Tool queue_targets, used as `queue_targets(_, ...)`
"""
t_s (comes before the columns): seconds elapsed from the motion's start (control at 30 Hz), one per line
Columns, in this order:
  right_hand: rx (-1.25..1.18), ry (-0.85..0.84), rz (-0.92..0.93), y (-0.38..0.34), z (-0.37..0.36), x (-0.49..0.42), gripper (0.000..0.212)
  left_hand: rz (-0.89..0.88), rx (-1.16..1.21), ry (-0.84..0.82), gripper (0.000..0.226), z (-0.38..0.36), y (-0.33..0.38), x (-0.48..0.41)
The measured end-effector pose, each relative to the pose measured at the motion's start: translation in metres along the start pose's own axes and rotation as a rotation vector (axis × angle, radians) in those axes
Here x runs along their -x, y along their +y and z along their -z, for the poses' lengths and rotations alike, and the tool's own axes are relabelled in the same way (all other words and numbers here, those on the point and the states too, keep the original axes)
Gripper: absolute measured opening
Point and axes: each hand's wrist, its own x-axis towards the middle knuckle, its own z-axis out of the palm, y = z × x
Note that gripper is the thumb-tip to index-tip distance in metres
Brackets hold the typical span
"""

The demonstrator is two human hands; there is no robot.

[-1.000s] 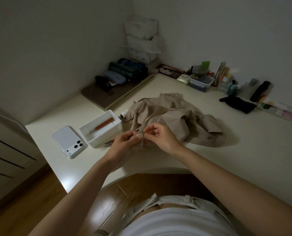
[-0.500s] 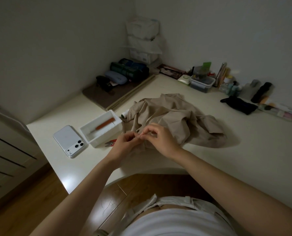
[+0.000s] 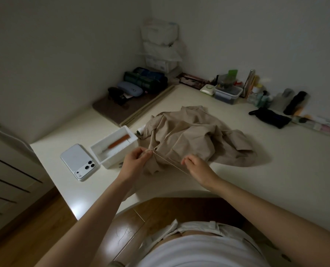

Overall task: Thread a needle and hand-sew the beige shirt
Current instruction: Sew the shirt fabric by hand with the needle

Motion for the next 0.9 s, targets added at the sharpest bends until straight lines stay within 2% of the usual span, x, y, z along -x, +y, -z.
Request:
queue_targets(0.07, 0.163, -0.002, -0.107, 0.019, 0.004, -0.002, 0.024, 0.001, -0.008, 0.011, 0.021, -0.001, -0.001, -0.001)
queue_targets(0.13, 0.218, 0.029, -0.158, 0.029, 0.006, -0.004, 0.021, -0.007, -0.018, 0.012, 0.020, -0.003, -0.001, -0.001)
queue_targets(0.23, 0.085, 0.140, -0.049, 0.014, 0.003, -0.007, 0.008, -0.019, -0.019, 0.005, 0.018, -0.008, 0.000, -0.002)
queue_targets(0.37, -0.033, 0.141, 0.140, -0.021, -0.007, -0.008, 0.015, -0.026, -0.028, -0.012, 0.019, -0.012, 0.002, -0.001)
queue_targets(0.63, 0.018, 0.078, 0.166, -0.032, -0.019, -0.017, 0.013, -0.045, -0.046, -0.026, 0.024, -0.013, 0.007, 0.000)
queue_targets(0.9, 0.107, -0.050, -0.131, 0.011, -0.005, -0.016, 0.031, -0.024, 0.002, 0.061, 0.027, 0.000, 0.015, -0.005)
